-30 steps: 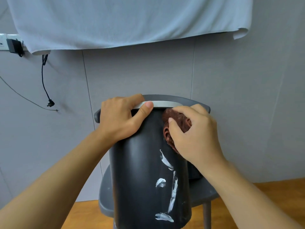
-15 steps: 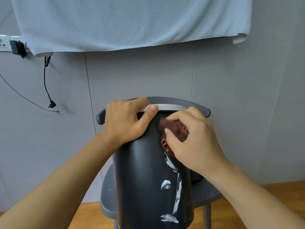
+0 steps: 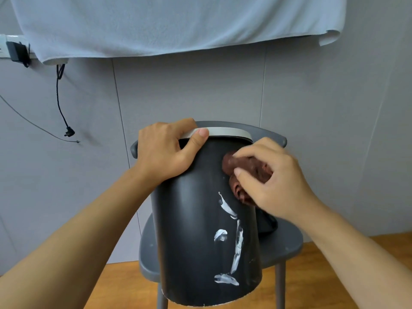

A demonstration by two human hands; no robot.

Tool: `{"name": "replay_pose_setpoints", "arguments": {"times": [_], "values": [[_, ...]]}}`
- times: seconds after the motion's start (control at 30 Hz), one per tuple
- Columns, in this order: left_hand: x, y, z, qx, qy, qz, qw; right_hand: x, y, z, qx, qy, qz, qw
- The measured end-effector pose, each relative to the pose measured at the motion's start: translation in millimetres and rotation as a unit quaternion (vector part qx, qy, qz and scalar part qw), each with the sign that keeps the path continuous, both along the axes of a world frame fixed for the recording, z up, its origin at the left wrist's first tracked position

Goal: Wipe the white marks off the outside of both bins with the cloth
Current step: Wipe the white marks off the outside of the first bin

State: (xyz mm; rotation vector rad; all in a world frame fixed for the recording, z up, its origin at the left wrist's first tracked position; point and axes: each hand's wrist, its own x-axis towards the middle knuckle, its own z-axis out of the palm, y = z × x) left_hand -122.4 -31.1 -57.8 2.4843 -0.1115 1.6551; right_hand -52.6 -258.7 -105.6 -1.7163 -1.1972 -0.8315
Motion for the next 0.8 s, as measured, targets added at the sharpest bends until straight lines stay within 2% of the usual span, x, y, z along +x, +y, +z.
{"name": "replay_pose_setpoints", "arguments": {"times": [0.1, 0.17, 0.23, 0.33, 0.4, 0.53, 0.67, 0.73, 0.8], "values": [[1.5, 3.8, 0.8, -0.007, 0.005, 0.009, 1.000, -18.5, -7.3, -14.7, -0.122, -0.031, 0.056, 0.990], [1.1, 3.1, 0.8, -0.004, 0.006, 0.002, 1.000, -22.7, -12.4, -14.3, -0.164, -0.041, 0.053, 0.984], [0.2, 0.5, 1.2, -0.004, 0.012, 0.000, 1.000, -20.5, -10.0, -4.1, -0.144, -0.043, 0.048, 0.987], [-1.4, -0.9, 2.5, -0.005, 0.017, 0.000, 1.000, -11.6, 6.1, 17.3, -0.049, -0.029, 0.012, 0.998], [-1.8, 0.2, 3.0, -0.008, 0.020, 0.001, 1.000, -7.4, 15.5, 28.1, -0.033, -0.008, -0.007, 0.999], [0.1, 2.5, 1.5, -0.011, 0.015, -0.002, 1.000, -10.3, 9.5, 18.4, -0.069, -0.023, 0.027, 0.997], [3.1, 4.6, 2.9, -0.014, 0.024, 0.002, 1.000, -28.9, -9.6, -21.0, -0.162, -0.033, 0.077, 0.983], [3.5, 3.7, 3.2, -0.006, 0.021, -0.002, 1.000, -33.8, -16.1, -29.0, -0.202, -0.031, 0.078, 0.976], [3.2, 1.7, 3.5, -0.002, 0.021, 0.002, 1.000, -29.6, -16.9, -23.7, -0.199, -0.032, 0.067, 0.977]]}}
